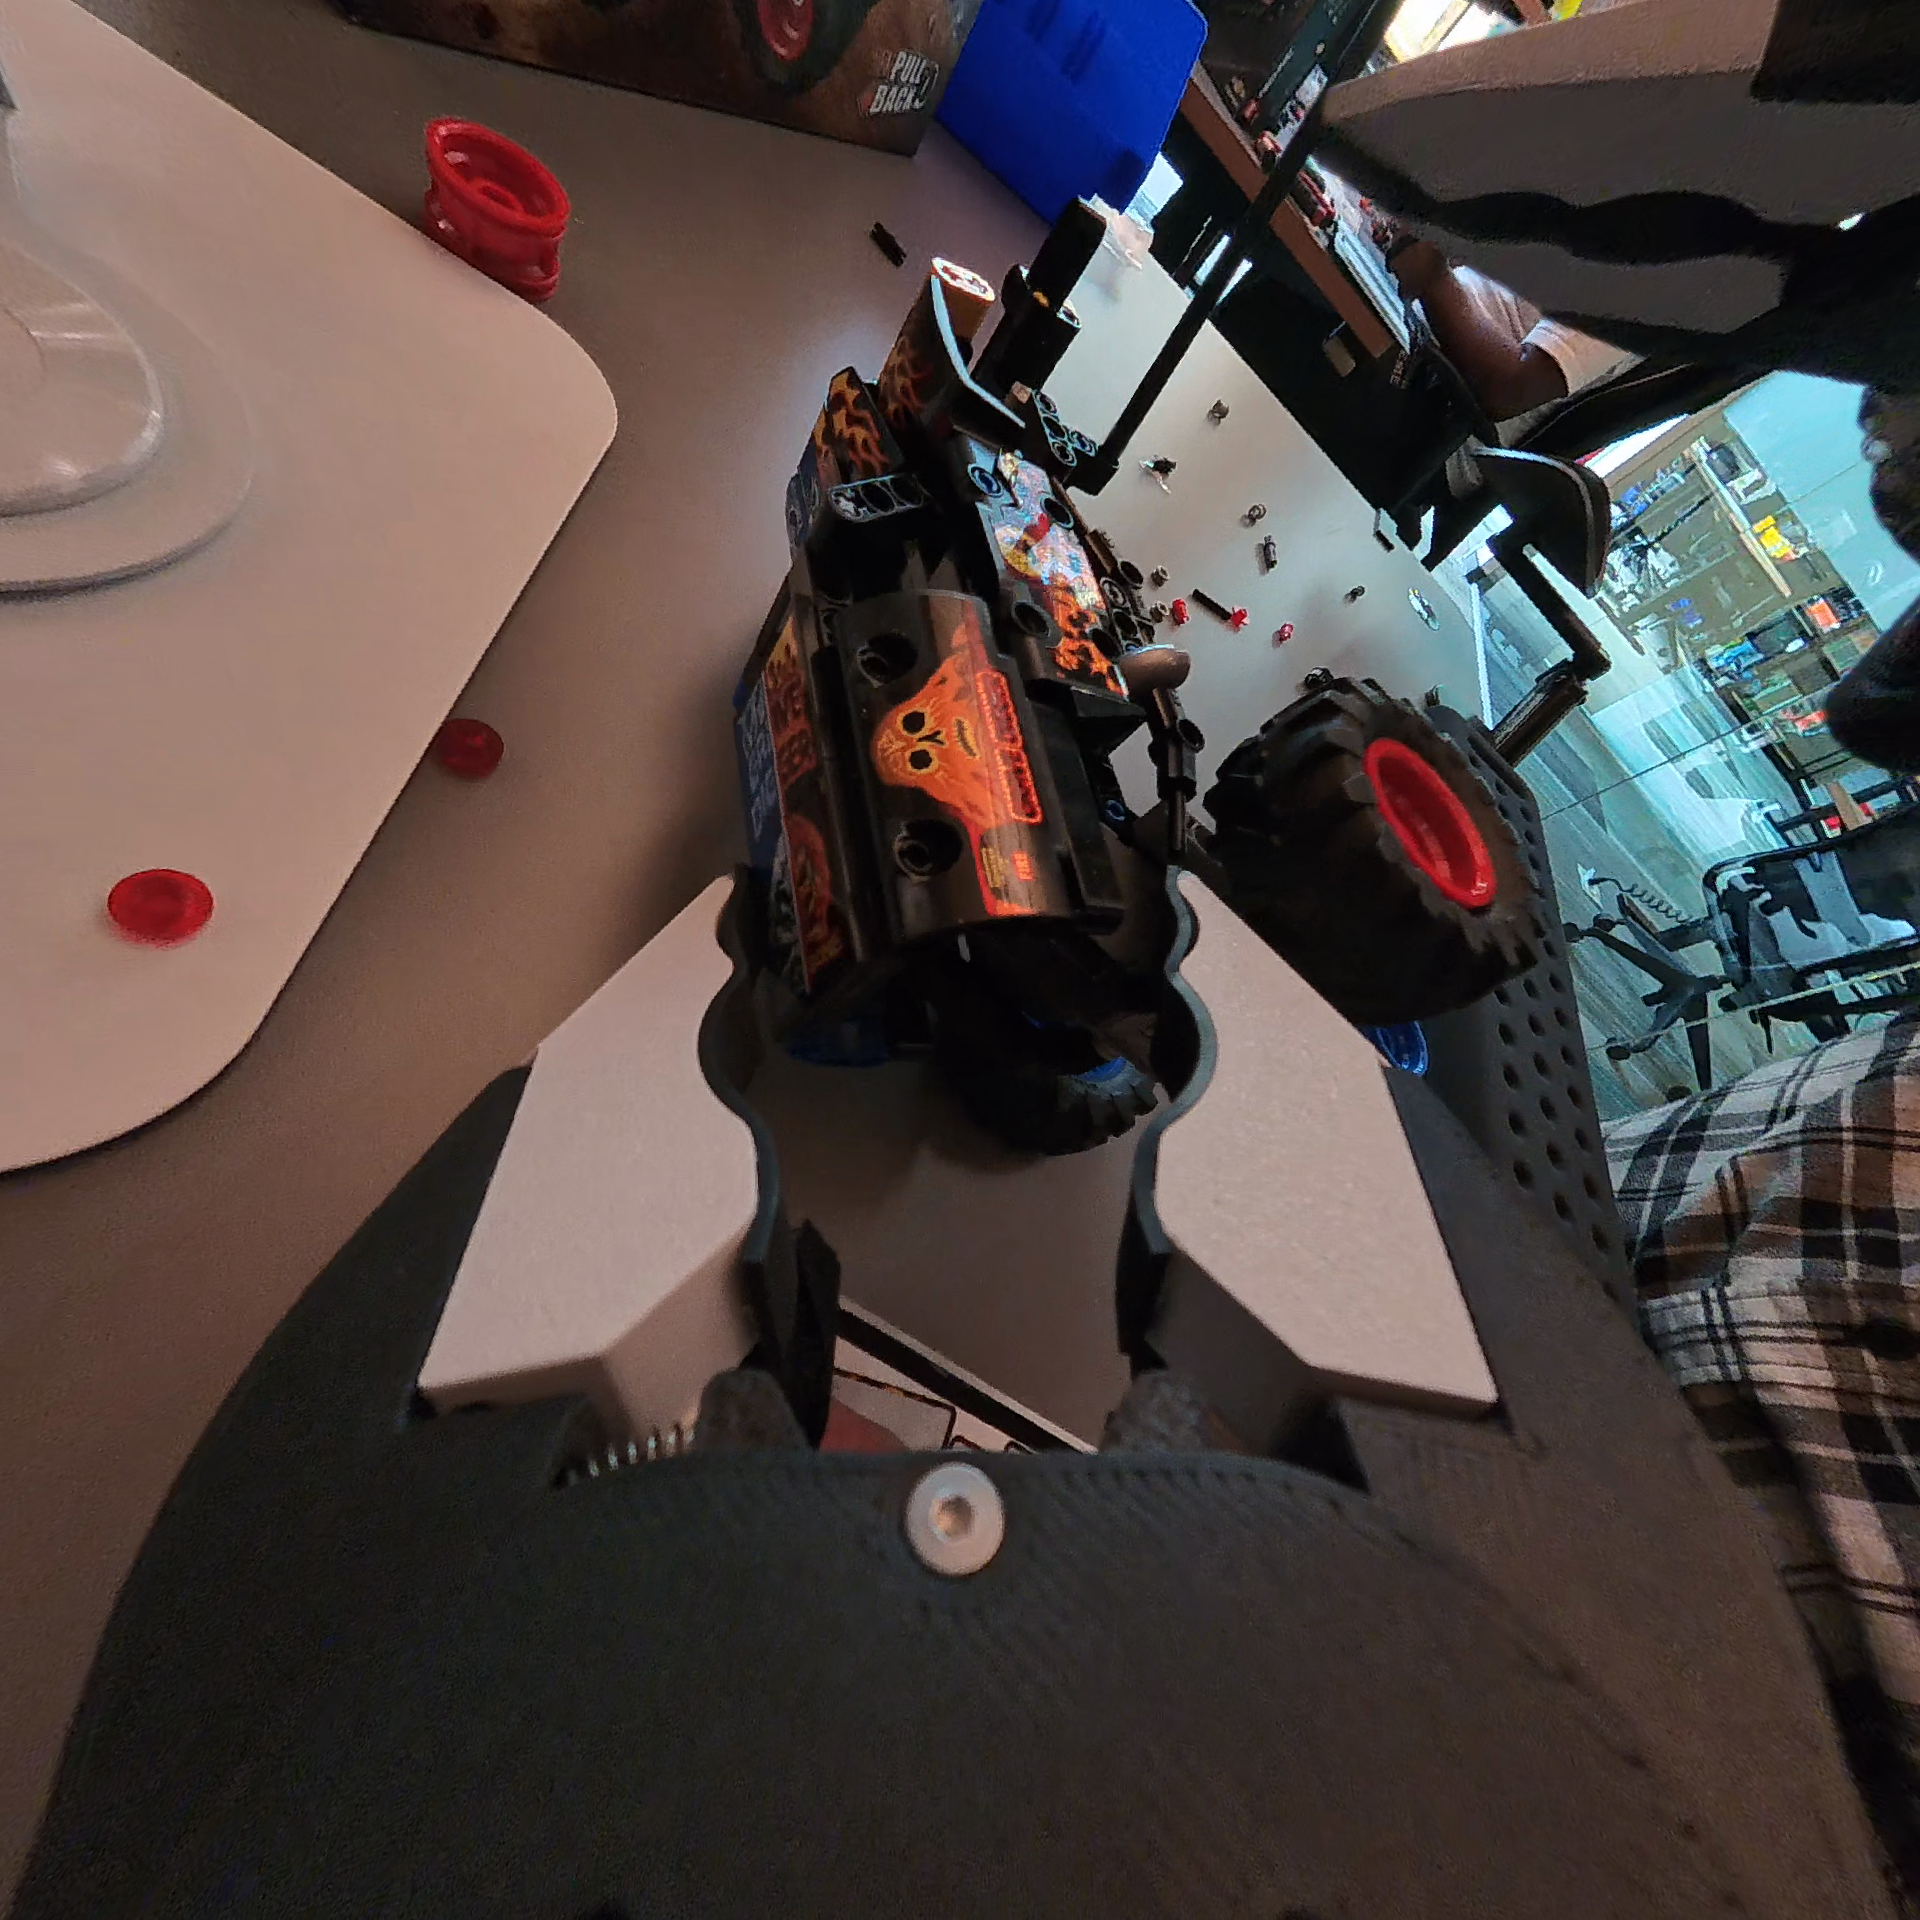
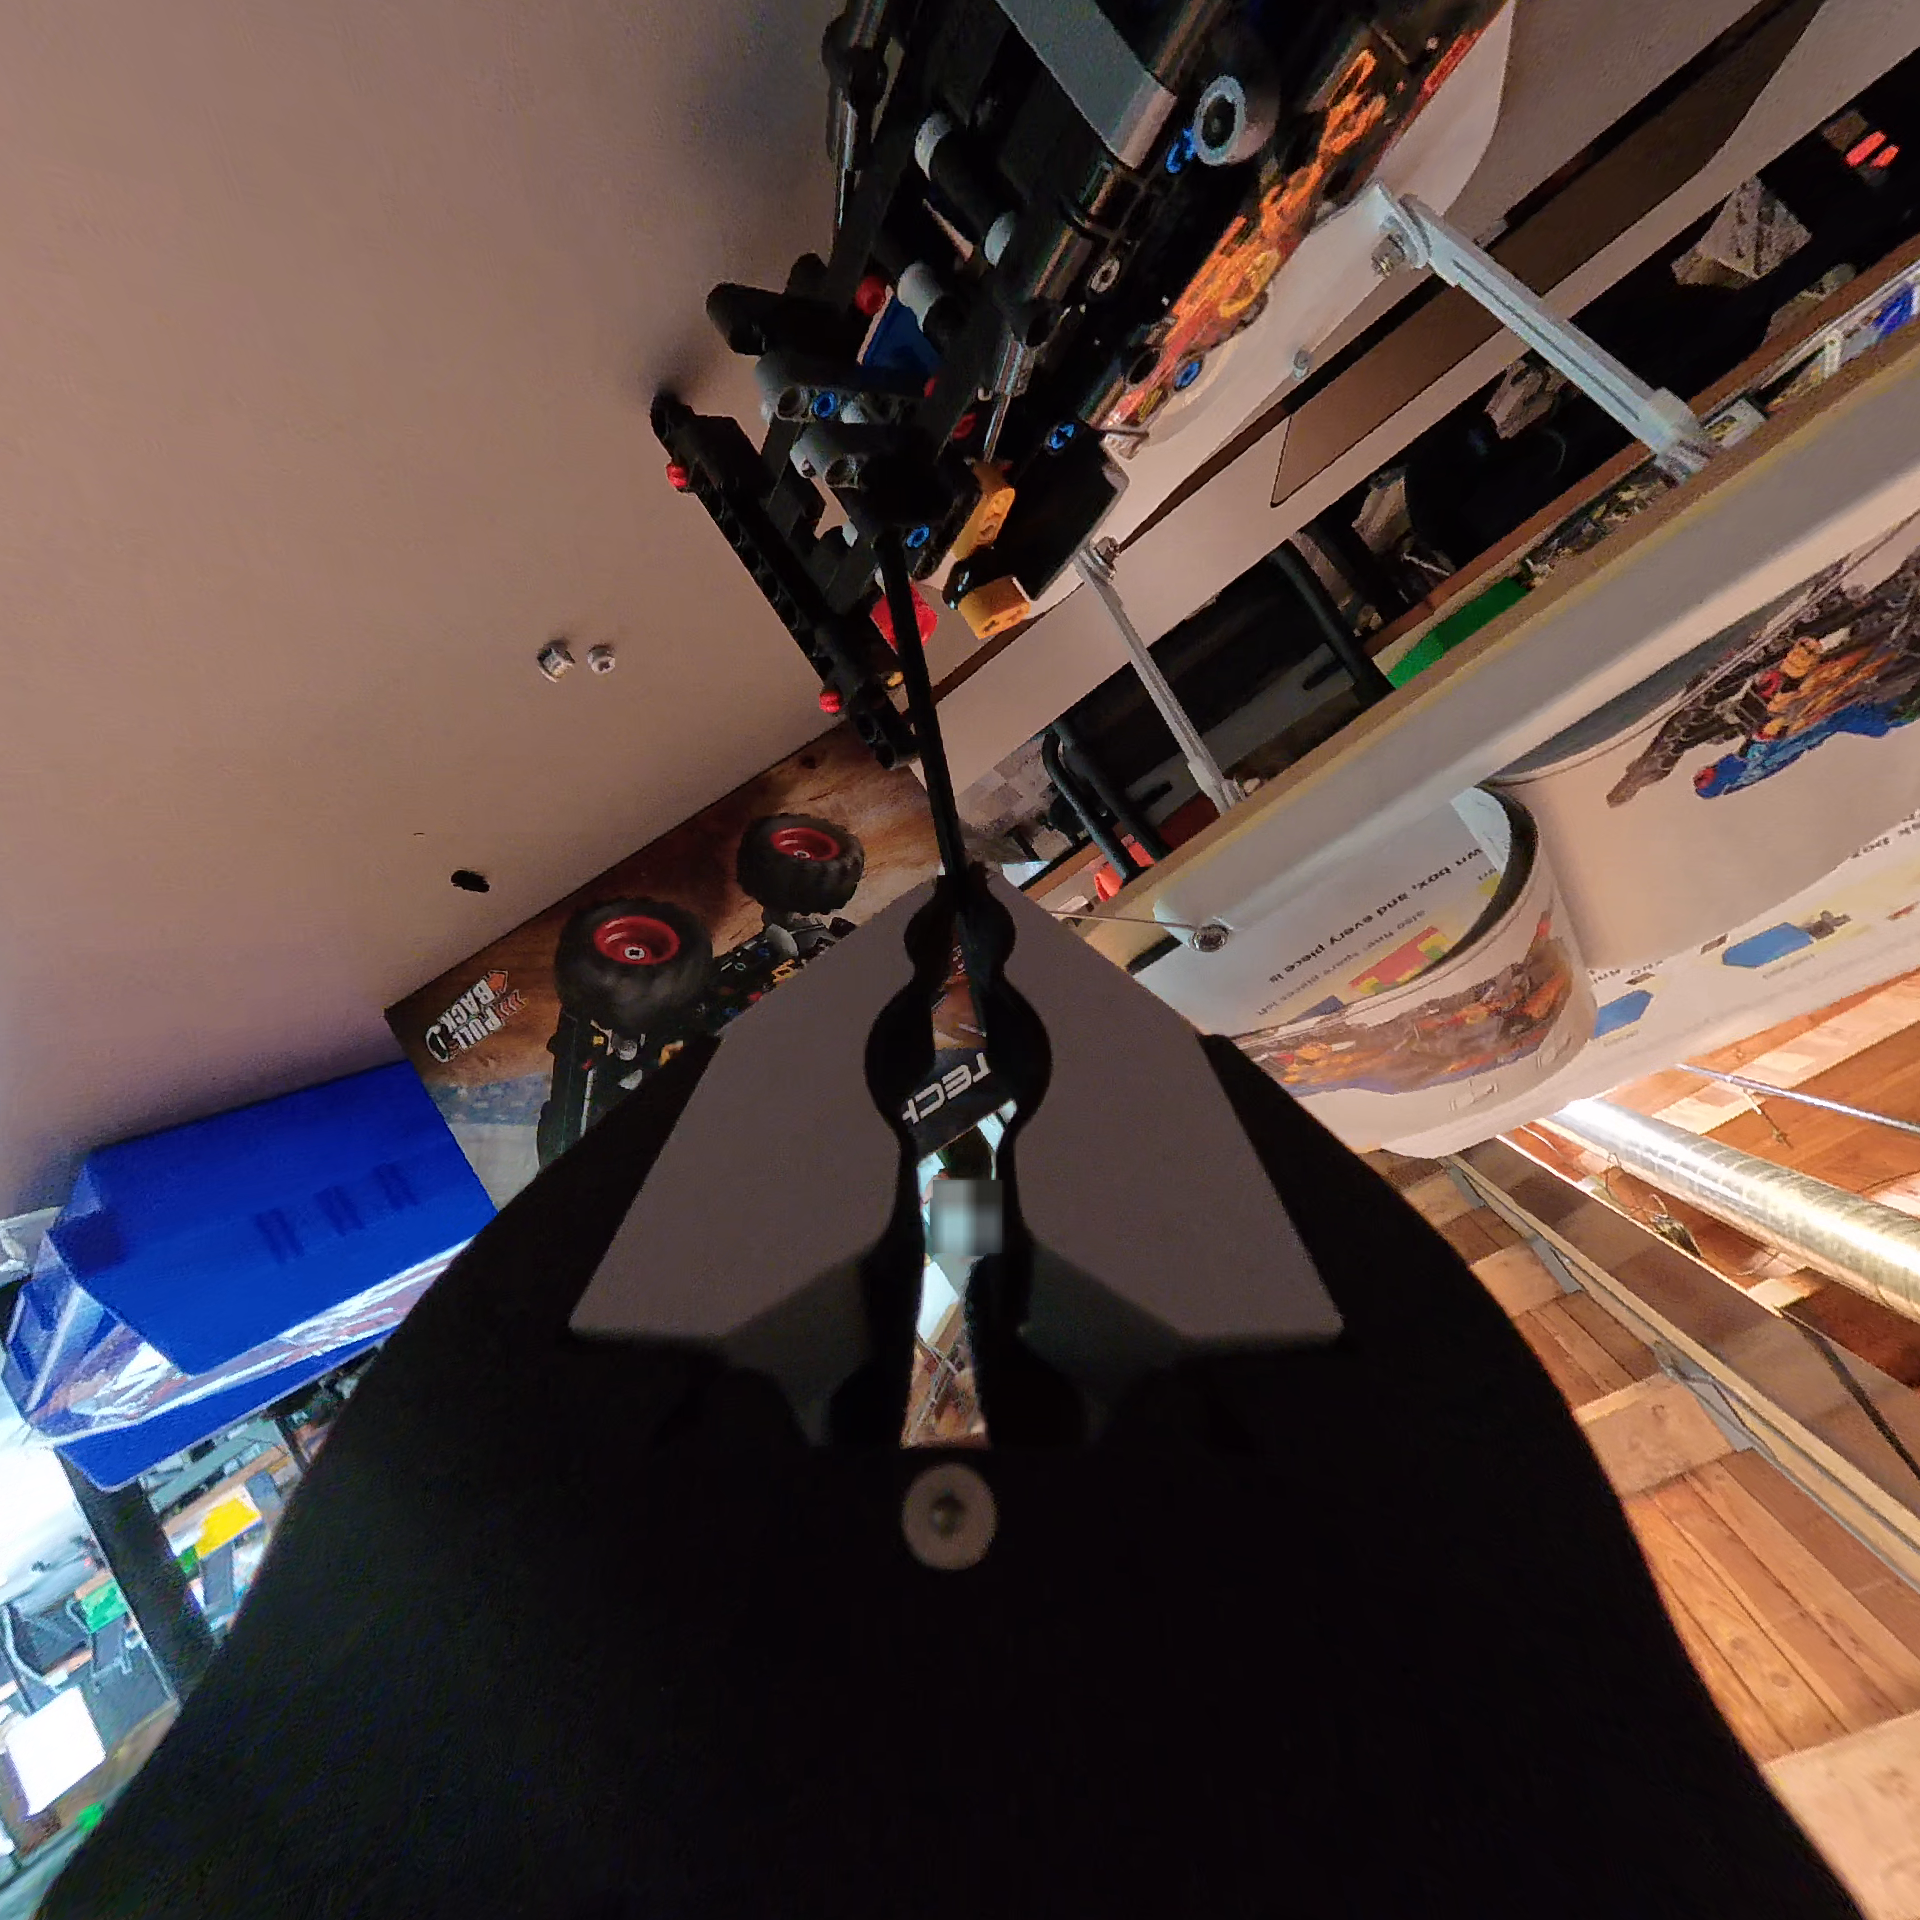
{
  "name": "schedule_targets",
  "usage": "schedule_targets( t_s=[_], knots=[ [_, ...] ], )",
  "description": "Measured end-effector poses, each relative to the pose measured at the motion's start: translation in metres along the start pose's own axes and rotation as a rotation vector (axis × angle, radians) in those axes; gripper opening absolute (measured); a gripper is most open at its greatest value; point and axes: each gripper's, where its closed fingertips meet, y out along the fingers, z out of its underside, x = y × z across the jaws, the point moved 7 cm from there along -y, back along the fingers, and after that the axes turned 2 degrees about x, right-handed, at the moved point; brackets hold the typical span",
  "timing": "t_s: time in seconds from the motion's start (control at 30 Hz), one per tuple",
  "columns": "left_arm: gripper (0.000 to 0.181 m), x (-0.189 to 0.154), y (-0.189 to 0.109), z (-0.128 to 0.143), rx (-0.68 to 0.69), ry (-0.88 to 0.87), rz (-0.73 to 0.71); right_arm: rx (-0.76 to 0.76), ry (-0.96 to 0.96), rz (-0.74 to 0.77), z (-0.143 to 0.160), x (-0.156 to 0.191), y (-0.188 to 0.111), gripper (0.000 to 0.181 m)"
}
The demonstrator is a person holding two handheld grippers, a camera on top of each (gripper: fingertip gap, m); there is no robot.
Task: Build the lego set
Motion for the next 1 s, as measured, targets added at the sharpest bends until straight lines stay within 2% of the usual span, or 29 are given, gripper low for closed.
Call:
schedule_targets(
  t_s=[0.2, 0.43, 0.5, 0.6, 0.73, 0.83, 0.9, 1.0],
  knots=[
    [0.075, 0.001, 0.000, 0.000, -0.003, -0.006, 0.005, 0.006, -0.088, 0.040, -0.007, -0.009, -0.005, 0.000],
    [0.075, 0.001, 0.001, 0.000, -0.001, -0.003, 0.003, -0.065, -0.092, -0.045, -0.019, -0.008, 0.007, 0.000],
    [0.074, 0.001, 0.000, 0.000, -0.001, -0.004, 0.004, -0.121, 0.040, -0.097, -0.010, -0.014, 0.006, 0.000],
    [0.074, 0.001, 0.000, 0.001, 0.003, -0.006, 0.010, -0.179, 0.339, -0.163, 0.018, -0.031, 0.011, 0.000],
    [0.070, -0.001, -0.004, 0.001, 0.012, 0.007, 0.015, -0.222, 0.701, -0.333, 0.051, -0.023, 0.028, 0.010],
    [0.068, -0.002, -0.007, 0.003, 0.018, 0.007, 0.024, -0.299, 0.888, -0.485, 0.061, 0.006, 0.032, 0.016],
    [0.068, -0.001, -0.007, 0.004, 0.021, 0.003, 0.033, -0.368, 0.933, -0.565, 0.056, 0.034, 0.035, 0.014],
    [0.068, 0.000, -0.005, 0.003, 0.017, -0.007, 0.043, -0.321, 0.979, -0.605, 0.050, 0.078, 0.061, 0.012]
  ],
)
